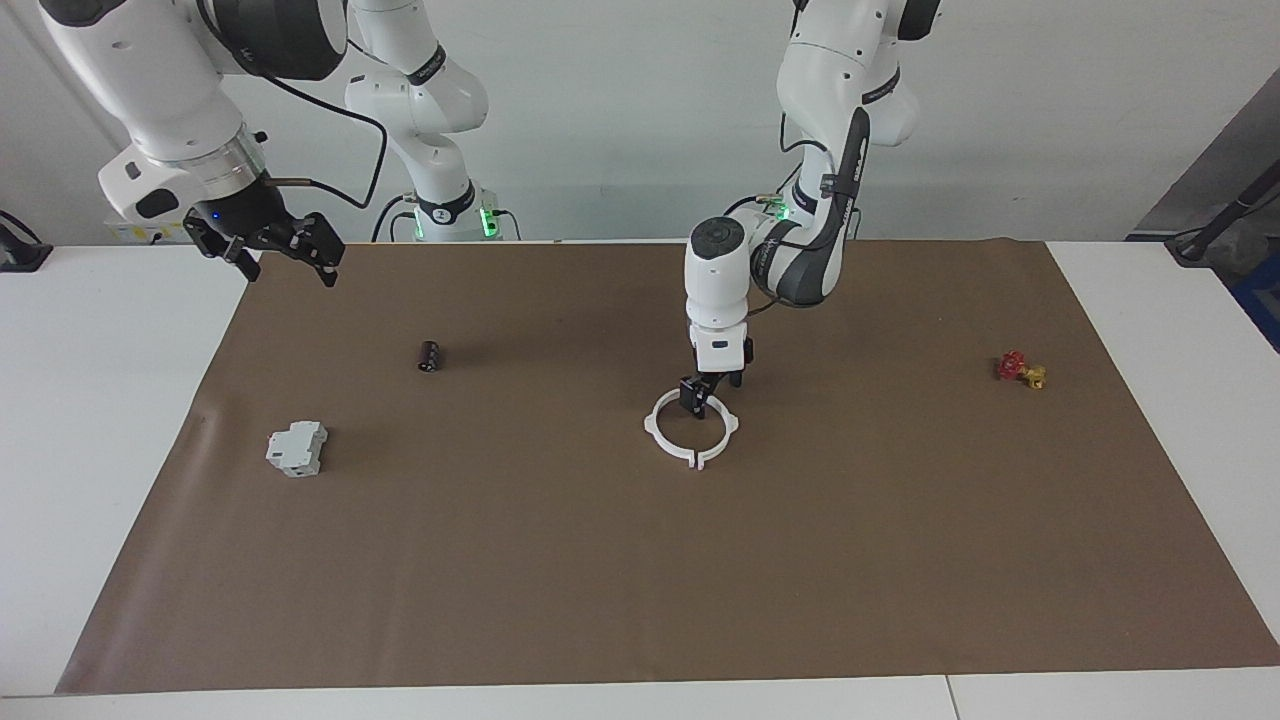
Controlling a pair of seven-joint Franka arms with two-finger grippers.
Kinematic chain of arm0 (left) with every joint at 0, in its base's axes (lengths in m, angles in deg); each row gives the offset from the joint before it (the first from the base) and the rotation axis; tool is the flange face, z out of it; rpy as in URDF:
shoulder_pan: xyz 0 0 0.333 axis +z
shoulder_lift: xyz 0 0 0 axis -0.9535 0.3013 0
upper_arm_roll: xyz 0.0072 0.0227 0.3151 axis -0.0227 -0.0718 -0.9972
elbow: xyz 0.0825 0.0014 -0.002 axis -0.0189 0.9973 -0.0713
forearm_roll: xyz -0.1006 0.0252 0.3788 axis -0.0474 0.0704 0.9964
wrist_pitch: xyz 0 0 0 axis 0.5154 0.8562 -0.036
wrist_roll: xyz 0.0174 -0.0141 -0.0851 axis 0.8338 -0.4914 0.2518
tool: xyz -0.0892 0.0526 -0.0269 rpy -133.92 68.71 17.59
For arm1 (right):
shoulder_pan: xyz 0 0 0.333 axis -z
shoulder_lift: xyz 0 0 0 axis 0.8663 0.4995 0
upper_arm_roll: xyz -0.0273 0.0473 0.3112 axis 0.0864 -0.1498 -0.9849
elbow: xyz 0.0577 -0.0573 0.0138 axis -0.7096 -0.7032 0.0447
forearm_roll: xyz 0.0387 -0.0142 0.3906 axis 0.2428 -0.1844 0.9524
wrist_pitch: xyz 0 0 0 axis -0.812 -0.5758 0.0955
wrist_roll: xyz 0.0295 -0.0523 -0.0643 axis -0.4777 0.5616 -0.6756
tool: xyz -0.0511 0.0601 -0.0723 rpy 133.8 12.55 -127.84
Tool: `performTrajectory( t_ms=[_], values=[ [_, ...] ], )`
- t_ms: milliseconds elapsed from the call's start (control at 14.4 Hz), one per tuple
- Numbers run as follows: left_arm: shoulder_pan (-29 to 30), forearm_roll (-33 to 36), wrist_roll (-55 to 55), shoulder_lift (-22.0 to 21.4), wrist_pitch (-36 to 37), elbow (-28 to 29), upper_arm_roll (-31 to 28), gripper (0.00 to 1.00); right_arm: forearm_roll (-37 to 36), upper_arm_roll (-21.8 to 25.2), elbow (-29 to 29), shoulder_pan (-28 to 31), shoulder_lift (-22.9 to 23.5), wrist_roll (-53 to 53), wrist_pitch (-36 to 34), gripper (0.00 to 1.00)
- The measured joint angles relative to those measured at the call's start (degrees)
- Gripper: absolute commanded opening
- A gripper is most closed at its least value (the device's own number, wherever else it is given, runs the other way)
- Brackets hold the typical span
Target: Assemble drain pipe with both arms
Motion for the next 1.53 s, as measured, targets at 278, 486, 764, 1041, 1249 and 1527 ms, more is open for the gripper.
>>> performTrajectory(
  t_ms=[278,486,764,1041,1249,1527],
  values=[
    [0.0,0.0,0.0,-0.6,1.0,-0.2,0.0,1.0,0.0,0.0,0.0,0.0,0.0,0.0,0.0,1.0],
    [0.0,0.0,0.0,-3.2,4.3,-0.5,0.0,1.0,0.0,0.0,0.0,0.0,0.0,0.0,0.0,1.0],
    [0.1,0.0,0.0,-7.7,10.8,-1.5,-0.1,1.0,0.0,0.0,0.0,0.0,0.0,0.0,0.0,1.0],
    [1.2,0.0,-6.8,-12.6,22.0,-4.7,-1.0,1.0,0.0,0.0,0.0,0.0,0.0,0.0,0.0,1.0],
    [4.7,0.0,-13.9,-15.1,27.5,-7.0,-1.1,1.0,0.0,0.0,0.0,0.0,0.0,0.0,0.0,1.0],
    [11.7,-1.9,-32.6,-20.2,33.3,-8.6,-1.4,1.0,0.0,0.0,0.0,0.0,0.0,0.0,0.0,1.0]
  ],
)
